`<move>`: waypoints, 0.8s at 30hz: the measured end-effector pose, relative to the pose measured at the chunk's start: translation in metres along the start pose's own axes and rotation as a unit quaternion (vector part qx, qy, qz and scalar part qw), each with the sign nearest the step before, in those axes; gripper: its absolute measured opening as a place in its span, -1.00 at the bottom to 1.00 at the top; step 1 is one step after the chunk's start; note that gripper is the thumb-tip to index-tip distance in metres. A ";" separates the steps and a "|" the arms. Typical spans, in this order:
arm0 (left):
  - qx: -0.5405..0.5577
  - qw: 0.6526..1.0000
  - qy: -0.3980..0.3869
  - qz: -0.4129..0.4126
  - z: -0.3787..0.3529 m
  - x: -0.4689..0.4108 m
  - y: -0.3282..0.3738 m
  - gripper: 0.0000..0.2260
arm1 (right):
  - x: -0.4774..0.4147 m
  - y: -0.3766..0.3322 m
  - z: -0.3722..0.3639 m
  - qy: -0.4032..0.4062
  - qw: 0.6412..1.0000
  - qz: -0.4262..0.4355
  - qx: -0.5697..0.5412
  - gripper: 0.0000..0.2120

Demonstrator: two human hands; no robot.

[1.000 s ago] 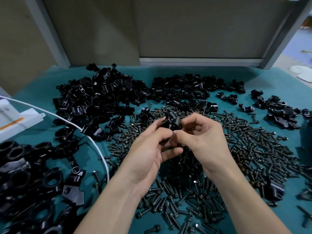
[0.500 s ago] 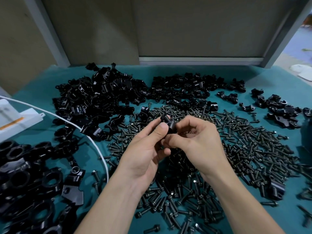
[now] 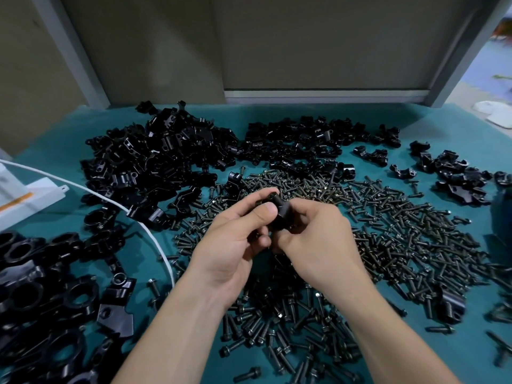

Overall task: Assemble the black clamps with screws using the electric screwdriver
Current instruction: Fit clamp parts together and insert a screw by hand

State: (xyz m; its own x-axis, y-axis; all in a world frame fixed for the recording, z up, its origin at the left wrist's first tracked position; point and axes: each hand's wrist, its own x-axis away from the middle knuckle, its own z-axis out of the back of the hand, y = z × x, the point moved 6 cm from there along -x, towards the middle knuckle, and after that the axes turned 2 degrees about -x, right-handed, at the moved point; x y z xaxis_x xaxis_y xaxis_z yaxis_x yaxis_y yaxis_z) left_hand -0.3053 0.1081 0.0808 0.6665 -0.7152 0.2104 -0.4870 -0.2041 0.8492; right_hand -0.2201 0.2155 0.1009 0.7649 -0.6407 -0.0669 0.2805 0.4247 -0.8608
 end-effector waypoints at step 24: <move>-0.046 0.996 0.004 -0.075 0.000 -0.001 0.009 -0.70 | 0.005 -0.021 0.005 0.037 0.989 0.108 -0.098 -0.63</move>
State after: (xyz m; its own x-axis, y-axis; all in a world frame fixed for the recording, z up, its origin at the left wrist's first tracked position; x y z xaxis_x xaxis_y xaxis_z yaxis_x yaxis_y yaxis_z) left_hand -0.3103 0.1069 0.0881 0.7331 -0.6753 0.0808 -0.3281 -0.2470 0.9118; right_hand -0.2192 0.2070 0.1212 0.7483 -0.5962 -0.2910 -0.0094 0.4290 -0.9032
